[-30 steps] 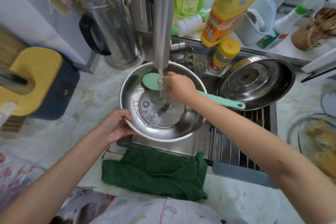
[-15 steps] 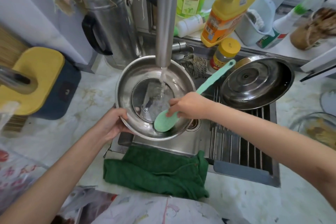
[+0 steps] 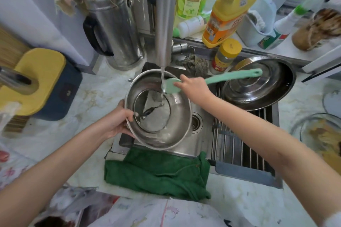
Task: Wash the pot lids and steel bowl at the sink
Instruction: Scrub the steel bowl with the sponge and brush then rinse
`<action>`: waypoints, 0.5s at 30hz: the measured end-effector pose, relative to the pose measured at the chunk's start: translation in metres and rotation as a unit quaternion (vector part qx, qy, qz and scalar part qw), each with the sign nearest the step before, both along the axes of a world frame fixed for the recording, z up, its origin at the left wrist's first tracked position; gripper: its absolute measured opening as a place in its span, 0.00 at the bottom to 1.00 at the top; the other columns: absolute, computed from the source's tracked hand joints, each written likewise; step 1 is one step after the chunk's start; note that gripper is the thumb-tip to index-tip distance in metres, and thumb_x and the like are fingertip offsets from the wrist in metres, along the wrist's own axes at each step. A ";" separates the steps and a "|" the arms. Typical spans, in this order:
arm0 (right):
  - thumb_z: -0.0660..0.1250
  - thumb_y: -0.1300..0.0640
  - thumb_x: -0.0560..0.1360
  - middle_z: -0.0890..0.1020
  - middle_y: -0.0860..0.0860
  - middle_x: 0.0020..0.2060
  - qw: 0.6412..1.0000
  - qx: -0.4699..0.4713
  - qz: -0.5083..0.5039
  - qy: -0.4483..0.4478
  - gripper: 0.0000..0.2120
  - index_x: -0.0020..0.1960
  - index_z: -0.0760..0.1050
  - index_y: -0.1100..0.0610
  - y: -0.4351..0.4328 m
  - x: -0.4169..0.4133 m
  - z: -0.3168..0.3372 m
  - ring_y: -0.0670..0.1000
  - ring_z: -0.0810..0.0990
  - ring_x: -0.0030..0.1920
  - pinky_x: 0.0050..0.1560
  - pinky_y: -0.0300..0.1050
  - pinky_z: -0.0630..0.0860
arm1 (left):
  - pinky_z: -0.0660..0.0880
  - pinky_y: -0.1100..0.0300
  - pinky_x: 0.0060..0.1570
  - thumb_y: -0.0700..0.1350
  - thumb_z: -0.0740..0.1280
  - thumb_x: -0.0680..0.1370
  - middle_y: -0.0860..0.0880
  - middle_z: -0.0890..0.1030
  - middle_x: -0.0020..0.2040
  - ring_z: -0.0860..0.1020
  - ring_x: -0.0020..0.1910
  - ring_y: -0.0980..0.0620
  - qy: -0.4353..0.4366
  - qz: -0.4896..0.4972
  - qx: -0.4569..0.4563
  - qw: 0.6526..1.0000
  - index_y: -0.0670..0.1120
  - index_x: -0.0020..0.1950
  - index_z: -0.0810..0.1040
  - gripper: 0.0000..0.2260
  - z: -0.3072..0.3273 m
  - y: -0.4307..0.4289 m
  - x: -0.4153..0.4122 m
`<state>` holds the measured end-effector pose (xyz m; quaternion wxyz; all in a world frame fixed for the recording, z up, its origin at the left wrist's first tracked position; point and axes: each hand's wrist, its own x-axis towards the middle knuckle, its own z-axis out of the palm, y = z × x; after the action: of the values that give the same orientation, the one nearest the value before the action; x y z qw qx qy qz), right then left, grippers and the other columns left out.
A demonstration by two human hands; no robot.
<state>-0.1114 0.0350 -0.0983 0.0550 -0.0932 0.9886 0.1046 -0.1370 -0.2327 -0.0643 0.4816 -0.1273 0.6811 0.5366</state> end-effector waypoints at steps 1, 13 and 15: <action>0.63 0.61 0.77 0.76 0.53 0.53 0.996 0.001 -0.056 -0.065 0.16 0.64 0.74 0.53 -0.002 0.009 -0.004 0.56 0.82 0.44 0.34 0.47 0.70 | 0.79 0.47 0.26 0.28 0.55 0.71 0.38 0.73 0.55 0.79 0.40 0.37 0.014 0.013 -0.001 1.000 0.50 0.67 0.61 0.28 -0.001 0.002 -0.004; 0.67 0.54 0.78 0.75 0.45 0.36 0.663 -0.598 -0.288 -0.347 0.15 0.65 0.76 0.52 -0.081 0.060 -0.023 0.42 0.69 0.30 0.27 0.32 0.65 | 0.78 0.41 0.25 0.26 0.52 0.71 0.41 0.72 0.52 0.75 0.45 0.38 0.036 0.119 0.001 0.992 0.44 0.69 0.61 0.29 -0.031 0.026 -0.004; 0.67 0.55 0.78 0.74 0.43 0.35 0.667 -0.586 -0.300 -0.349 0.16 0.65 0.76 0.53 -0.077 0.063 -0.024 0.38 0.70 0.27 0.27 0.29 0.64 | 0.79 0.41 0.26 0.26 0.52 0.69 0.40 0.74 0.54 0.77 0.44 0.37 0.035 0.126 0.009 0.991 0.44 0.71 0.60 0.31 -0.032 0.025 0.000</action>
<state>-0.0484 -0.0422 -0.1221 0.3589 0.1660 0.7293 -0.5584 -0.1372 -0.2075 -0.0968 0.3877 -0.1887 0.6709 0.6033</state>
